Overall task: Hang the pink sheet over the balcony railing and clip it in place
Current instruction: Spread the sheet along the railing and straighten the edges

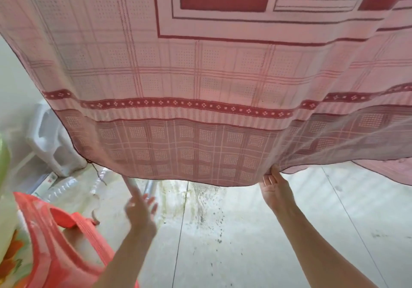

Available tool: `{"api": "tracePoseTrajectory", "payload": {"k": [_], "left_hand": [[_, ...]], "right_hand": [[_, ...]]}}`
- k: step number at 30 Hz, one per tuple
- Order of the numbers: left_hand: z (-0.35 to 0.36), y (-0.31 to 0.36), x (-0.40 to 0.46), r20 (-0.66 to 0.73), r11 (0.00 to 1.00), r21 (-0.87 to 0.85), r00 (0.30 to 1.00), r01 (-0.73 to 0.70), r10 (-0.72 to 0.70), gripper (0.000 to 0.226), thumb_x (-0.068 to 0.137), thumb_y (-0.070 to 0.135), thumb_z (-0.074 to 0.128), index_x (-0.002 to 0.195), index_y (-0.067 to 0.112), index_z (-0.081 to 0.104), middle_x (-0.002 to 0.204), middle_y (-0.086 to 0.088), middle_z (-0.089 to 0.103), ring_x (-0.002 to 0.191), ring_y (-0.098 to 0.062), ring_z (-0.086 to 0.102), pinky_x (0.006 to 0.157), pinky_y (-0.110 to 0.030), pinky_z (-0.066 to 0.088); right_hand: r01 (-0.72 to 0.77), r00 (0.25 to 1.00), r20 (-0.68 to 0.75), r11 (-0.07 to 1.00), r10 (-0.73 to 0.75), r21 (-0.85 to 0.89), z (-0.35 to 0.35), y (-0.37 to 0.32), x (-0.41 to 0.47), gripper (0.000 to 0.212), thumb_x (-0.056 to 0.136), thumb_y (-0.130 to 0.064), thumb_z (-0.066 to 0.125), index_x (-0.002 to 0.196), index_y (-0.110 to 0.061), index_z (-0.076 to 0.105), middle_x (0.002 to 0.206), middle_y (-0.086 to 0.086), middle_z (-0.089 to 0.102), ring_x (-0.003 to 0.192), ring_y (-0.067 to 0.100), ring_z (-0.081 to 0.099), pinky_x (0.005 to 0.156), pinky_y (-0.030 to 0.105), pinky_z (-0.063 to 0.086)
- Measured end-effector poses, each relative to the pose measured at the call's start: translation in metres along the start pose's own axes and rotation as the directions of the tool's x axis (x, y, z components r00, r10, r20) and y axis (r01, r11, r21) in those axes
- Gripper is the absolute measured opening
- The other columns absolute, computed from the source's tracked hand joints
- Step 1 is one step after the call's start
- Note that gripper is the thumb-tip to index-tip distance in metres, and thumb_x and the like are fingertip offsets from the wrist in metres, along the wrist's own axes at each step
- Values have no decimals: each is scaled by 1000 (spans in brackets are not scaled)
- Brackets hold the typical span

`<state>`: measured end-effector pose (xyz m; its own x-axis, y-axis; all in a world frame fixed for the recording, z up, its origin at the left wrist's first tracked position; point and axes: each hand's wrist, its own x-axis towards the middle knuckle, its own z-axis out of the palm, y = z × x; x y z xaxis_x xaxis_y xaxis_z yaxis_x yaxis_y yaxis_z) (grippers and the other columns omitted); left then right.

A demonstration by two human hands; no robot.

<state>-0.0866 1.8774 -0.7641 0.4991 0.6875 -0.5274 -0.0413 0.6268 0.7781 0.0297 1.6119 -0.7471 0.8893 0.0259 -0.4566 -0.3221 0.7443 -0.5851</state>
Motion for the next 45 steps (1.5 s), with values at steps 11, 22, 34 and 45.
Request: {"api": "tracePoseTrajectory", "payload": {"k": [11,22,34,45], "left_hand": [[142,-110,-107,608,913,339,687,228,-397,20,93,29,51,111,21,52,125,-1,51,123,-20,43,102,-42,34],[182,-143,-116,634,986,57,757,158,-158,21,89,25,53,108,24,61,103,11,70,106,-10,62,92,-38,40],[196,-140,-112,418,996,-62,908,68,-36,13,95,12,49,96,24,56,94,10,60,82,-4,59,73,-24,47],[195,-132,-104,371,1000,-27,928,10,0,12,94,15,52,96,26,57,95,11,61,80,-2,60,74,-22,48]], "right_hand": [[-81,988,127,993,92,-91,-33,-27,-12,14,94,-9,46,98,-13,60,111,5,58,111,19,51,101,31,36],[-68,941,332,997,72,-23,-82,-67,-7,29,90,-21,54,119,-21,57,130,-3,57,122,16,48,107,38,35],[-109,989,119,984,92,142,-158,-151,-18,56,73,-44,69,112,-7,55,102,13,72,96,29,69,74,40,57],[243,970,-27,960,-242,142,-133,-234,18,32,90,-40,56,110,-16,55,106,2,62,108,20,59,91,39,49]]}}
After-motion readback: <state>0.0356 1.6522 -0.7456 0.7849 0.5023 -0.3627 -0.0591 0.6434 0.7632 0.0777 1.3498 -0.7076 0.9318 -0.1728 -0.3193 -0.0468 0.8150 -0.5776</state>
